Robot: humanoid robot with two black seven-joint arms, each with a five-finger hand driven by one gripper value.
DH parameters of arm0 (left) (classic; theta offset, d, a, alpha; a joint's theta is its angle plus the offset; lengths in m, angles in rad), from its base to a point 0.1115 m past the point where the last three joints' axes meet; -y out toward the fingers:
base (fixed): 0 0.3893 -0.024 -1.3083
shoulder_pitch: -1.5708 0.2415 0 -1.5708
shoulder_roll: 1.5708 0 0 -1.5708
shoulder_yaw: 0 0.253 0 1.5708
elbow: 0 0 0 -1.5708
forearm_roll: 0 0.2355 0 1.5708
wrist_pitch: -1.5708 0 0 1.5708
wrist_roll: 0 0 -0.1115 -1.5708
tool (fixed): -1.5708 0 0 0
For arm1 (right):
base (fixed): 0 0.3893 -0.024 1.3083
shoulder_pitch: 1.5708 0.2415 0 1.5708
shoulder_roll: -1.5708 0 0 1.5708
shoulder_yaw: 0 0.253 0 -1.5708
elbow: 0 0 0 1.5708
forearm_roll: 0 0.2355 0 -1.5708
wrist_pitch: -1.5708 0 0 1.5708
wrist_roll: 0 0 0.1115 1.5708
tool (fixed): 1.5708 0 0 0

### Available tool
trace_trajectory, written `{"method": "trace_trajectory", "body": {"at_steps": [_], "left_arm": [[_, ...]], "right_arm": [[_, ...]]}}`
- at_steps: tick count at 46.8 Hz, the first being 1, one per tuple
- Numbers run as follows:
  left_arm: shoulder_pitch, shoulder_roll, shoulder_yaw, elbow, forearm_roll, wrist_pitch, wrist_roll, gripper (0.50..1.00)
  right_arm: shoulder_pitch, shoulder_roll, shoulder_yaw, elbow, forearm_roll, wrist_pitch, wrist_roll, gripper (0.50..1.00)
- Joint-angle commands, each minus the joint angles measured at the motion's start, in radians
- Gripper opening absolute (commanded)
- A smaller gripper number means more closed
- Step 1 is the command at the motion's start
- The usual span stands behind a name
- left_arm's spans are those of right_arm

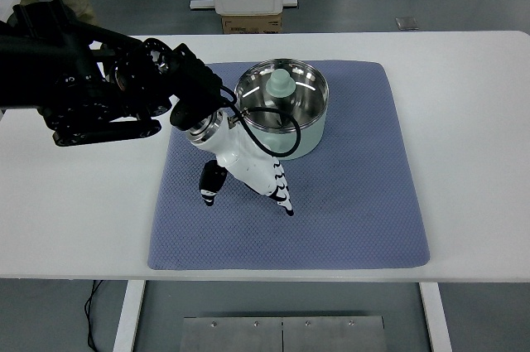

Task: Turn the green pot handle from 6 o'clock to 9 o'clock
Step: 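Push the green handle with the left hand, swinging it toward the left arm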

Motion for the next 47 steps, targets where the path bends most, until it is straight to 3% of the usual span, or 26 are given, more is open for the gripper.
{"method": "trace_trajectory", "body": {"at_steps": [1, 47], "left_arm": [[-0.006, 0.012, 0.011, 0.000, 0.010, 0.000, 0.000, 1.000], [-0.081, 0.042, 0.166, 0.003, 0.176, 0.003, 0.000, 1.000]], "right_arm": [[0.000, 0.000, 0.001, 0.000, 0.000, 0.000, 0.000, 1.000], [0.000, 0.000, -0.001, 0.000, 0.000, 0.000, 0.000, 1.000]]}}
